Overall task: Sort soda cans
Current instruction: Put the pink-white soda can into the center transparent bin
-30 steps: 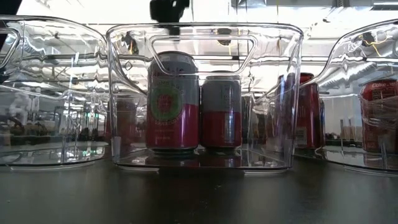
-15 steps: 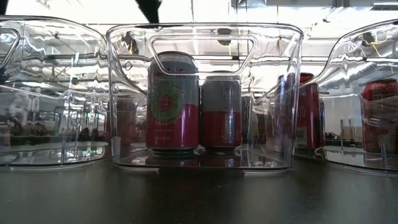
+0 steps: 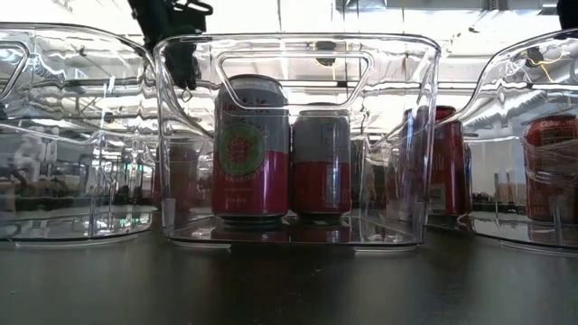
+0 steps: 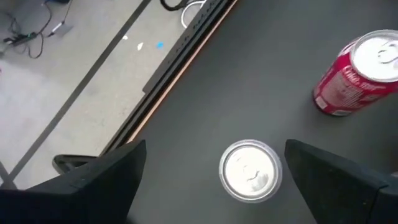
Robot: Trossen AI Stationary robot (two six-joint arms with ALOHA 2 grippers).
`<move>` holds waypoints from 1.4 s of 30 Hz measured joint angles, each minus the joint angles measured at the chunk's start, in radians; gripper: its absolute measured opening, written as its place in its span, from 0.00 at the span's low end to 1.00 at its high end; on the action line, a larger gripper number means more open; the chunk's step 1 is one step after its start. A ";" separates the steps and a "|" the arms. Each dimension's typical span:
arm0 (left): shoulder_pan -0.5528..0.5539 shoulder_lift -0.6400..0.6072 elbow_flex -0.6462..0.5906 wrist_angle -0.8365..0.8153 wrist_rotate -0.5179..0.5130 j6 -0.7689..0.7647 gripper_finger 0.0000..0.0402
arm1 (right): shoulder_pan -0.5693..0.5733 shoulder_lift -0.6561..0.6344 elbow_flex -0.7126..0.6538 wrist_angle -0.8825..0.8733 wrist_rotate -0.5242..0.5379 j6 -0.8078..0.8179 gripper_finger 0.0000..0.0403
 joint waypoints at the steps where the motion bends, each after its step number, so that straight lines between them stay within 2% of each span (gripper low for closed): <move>1: 0.000 0.001 -0.001 0.000 -0.006 -0.006 0.97 | -0.002 0.000 0.000 0.000 0.000 0.000 0.00; 8: -0.002 0.039 -0.001 0.005 -0.079 -0.023 0.97 | -0.019 0.000 0.000 0.001 -0.001 0.000 0.00; 15: -0.001 0.097 -0.001 0.002 -0.076 -0.020 0.97 | -0.020 0.000 0.000 0.000 -0.001 0.009 0.00; 22: 0.006 0.182 -0.001 0.000 0.171 0.009 0.97 | -0.020 0.000 0.000 0.001 -0.001 0.011 0.00; 27: 0.037 0.228 -0.009 -0.014 0.233 0.053 0.97 | -0.020 0.000 0.000 0.001 -0.001 0.011 0.00; 34: 0.130 0.235 -0.081 0.005 0.230 0.061 0.97 | -0.019 0.000 0.000 0.008 -0.006 0.011 0.00; 42: 0.190 0.234 -0.174 0.084 0.342 0.059 0.97 | -0.019 0.000 0.000 0.005 -0.006 0.010 0.00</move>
